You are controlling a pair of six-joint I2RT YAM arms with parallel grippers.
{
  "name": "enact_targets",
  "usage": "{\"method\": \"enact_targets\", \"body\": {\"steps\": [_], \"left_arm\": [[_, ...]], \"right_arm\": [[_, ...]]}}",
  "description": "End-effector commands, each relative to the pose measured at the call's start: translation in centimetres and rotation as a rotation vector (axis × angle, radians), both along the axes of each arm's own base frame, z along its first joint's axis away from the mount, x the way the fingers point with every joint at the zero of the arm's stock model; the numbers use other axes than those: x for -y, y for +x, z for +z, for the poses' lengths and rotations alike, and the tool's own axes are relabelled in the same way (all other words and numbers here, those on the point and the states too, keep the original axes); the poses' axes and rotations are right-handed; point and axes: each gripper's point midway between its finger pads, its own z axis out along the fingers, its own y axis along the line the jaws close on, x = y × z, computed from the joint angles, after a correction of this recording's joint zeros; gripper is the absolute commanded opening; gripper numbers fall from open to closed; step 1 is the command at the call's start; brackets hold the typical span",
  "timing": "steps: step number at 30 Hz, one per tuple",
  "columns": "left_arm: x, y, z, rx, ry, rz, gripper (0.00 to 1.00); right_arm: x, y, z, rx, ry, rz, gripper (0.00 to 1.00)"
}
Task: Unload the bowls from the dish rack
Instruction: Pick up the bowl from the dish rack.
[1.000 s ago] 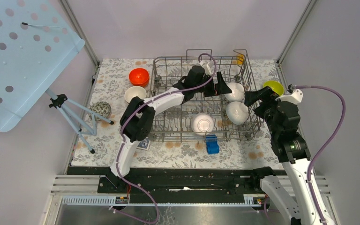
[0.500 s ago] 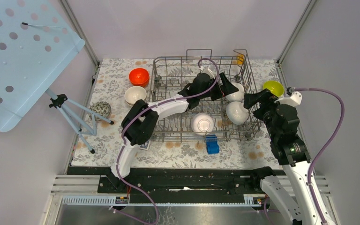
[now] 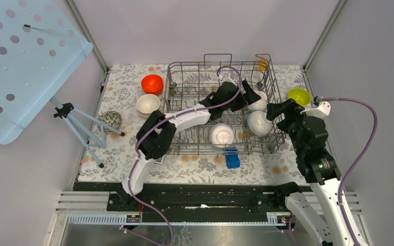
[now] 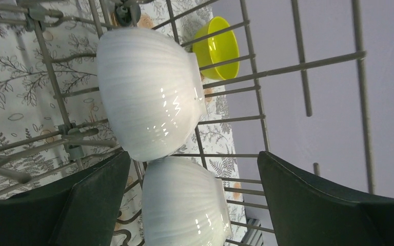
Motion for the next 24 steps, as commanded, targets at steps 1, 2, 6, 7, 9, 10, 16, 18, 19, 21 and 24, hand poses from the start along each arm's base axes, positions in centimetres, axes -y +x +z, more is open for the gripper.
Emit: {"method": "enact_targets", "body": {"steps": [1,2,6,7,9,10,16,18,19,21,24], "left_arm": [[1.2,0.3,0.0,0.016,-0.004,0.024,0.99],[1.3,0.2,-0.3,0.012,0.0,0.023,0.99],[1.3,0.4,-1.3,-0.002,0.03,0.041,0.99],[1.2,0.4,-1.5,-0.002,0.033,0.046,0.99],[1.2,0.6,-1.6,0.0,0.036,0.055,0.99],[1.1,0.8,-1.7,0.004,0.038,0.06,0.99],[1.6,0.2,-1.9,0.007,0.007,0.029,0.99],[2.1,-0.5,-1.8,-0.007,-0.021,-0.028,0.98],[2.4,-0.8,-1.9,-0.018,-0.029,-0.051,0.98],[2.6,-1.3,-2.1,-0.033,-0.033,-0.077,0.97],[1.4,-1.7,-1.3,-0.011,-0.022,-0.061,0.97]], "right_arm": [[0.2,0.0,1.2,0.051,-0.015,-0.012,1.0],[0.2,0.0,1.2,0.051,-0.015,-0.011,1.0],[0.1,-0.1,1.1,0.052,-0.016,-0.008,1.0],[0.1,-0.1,1.1,0.052,-0.017,-0.007,1.0],[0.0,-0.1,1.1,0.054,-0.016,-0.006,1.0],[0.0,-0.1,1.1,0.055,-0.015,-0.004,1.0],[0.0,-0.2,1.1,0.057,-0.02,-0.002,1.0],[-0.1,-0.2,1.1,0.058,-0.022,-0.001,1.0],[-0.1,-0.2,1.1,0.058,-0.022,0.001,1.0],[-0.1,-0.3,1.2,0.059,-0.022,0.002,1.0],[0.0,-0.4,1.3,0.064,-0.023,-0.001,1.0]]}}
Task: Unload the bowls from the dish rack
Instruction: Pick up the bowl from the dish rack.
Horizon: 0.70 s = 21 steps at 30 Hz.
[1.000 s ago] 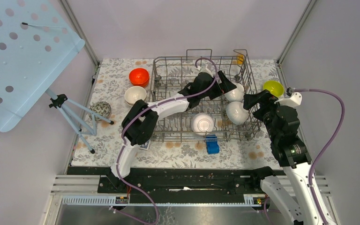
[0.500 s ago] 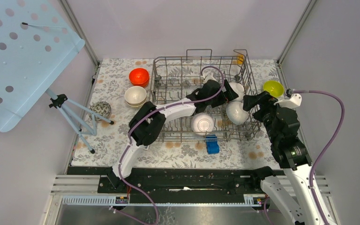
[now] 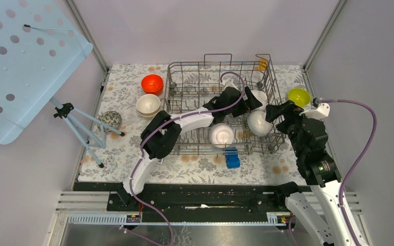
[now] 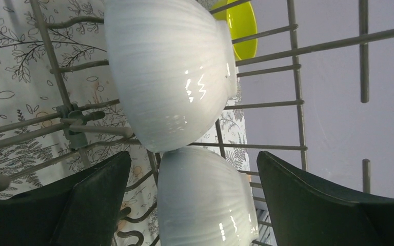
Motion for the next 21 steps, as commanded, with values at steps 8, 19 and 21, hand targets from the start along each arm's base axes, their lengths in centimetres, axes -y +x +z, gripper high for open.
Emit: {"method": "enact_targets", "body": {"steps": [8,19,21], "left_arm": [[-3.9,-0.5,6.1,0.16,0.049,-0.007,0.99],[-5.9,-3.7,10.8,0.242,0.074,-0.088,0.99],[-5.2,-4.7,10.8,0.217,0.084,-0.139,0.99]], "right_arm": [[0.4,-0.1,1.3,0.055,-0.013,-0.022,1.0],[0.1,0.0,0.8,0.028,-0.014,-0.008,1.0],[0.1,0.1,0.8,0.024,-0.016,-0.006,1.0]]}}
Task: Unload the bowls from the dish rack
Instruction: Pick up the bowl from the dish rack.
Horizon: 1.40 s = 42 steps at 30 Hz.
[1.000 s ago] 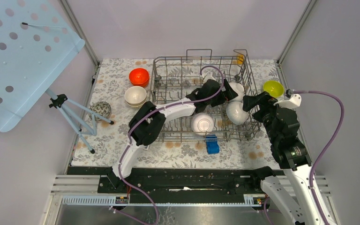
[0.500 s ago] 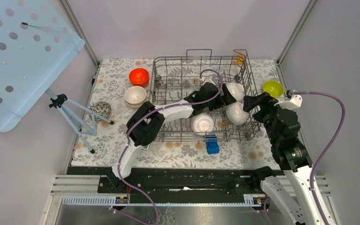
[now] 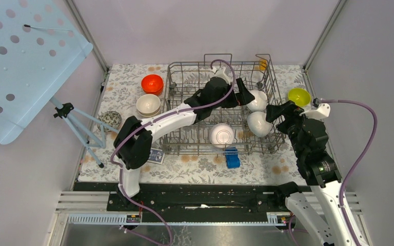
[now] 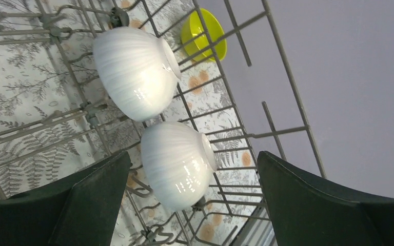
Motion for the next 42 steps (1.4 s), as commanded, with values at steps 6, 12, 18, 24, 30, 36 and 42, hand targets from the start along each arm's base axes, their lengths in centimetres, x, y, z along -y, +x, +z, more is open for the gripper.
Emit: {"method": "enact_targets", "body": {"steps": [6,12,18,24,30,36,42], "left_arm": [[1.1,-5.5,-1.0,-0.16,0.027,-0.212,0.98],[0.4,-7.6,-1.5,-0.165,0.053,-0.261,0.96],[1.4,-8.8,-3.0,-0.203,0.055,-0.321,0.94],[2.8,-9.0,-3.4,-0.217,0.006,-0.365,0.93],[3.7,-8.5,-4.6,-0.243,0.005,-0.367,0.93],[4.5,-7.9,-5.1,-0.24,-0.006,-0.367,0.93],[5.1,-7.3,-6.2,-0.258,0.009,-0.36,0.93]], "right_arm": [[-0.8,0.1,0.4,0.013,0.006,0.038,1.0],[-1.2,0.0,-0.2,0.006,0.018,0.057,1.0],[-1.3,-0.2,-0.5,0.004,0.027,0.063,1.0],[-1.3,-0.4,-0.5,0.003,0.03,0.064,1.0],[-1.3,-0.5,-0.5,0.006,0.032,0.067,1.0],[-1.3,-0.6,-0.6,0.008,0.033,0.069,1.0],[-1.2,-0.7,-0.6,0.007,0.029,0.066,1.0]]}}
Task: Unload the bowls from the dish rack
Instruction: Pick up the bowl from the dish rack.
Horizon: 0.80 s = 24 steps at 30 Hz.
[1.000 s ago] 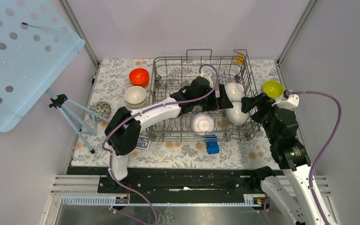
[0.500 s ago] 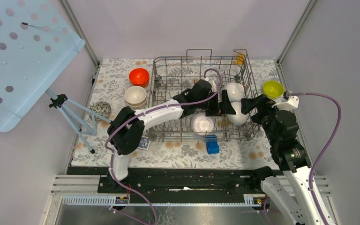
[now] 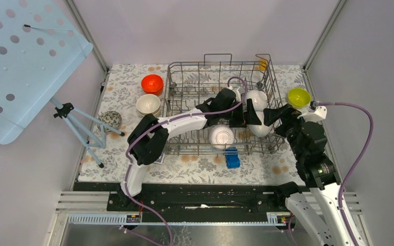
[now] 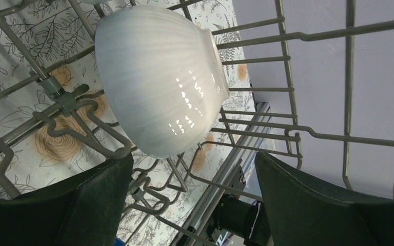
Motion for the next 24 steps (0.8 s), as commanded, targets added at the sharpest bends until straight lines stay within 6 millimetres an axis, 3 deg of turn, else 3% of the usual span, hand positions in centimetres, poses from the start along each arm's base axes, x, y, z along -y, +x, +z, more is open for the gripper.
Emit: {"method": "enact_targets", "body": {"steps": [1,4,9,24], "left_arm": [[1.2,0.4,0.7,0.007,-0.031,-0.015,0.93],[1.4,0.4,0.2,-0.008,-0.03,-0.013,0.93],[1.9,0.0,1.3,-0.019,-0.136,-0.024,0.92],[1.8,-0.8,3.8,0.013,-0.312,-0.033,0.74]], "right_arm": [[-0.2,-0.2,0.6,0.024,0.006,0.013,1.0],[-0.2,-0.2,0.5,0.023,0.005,0.011,1.0],[-0.1,-0.3,0.6,0.027,0.002,0.008,1.0],[-0.1,-0.3,0.4,0.027,0.001,0.011,1.0]]}}
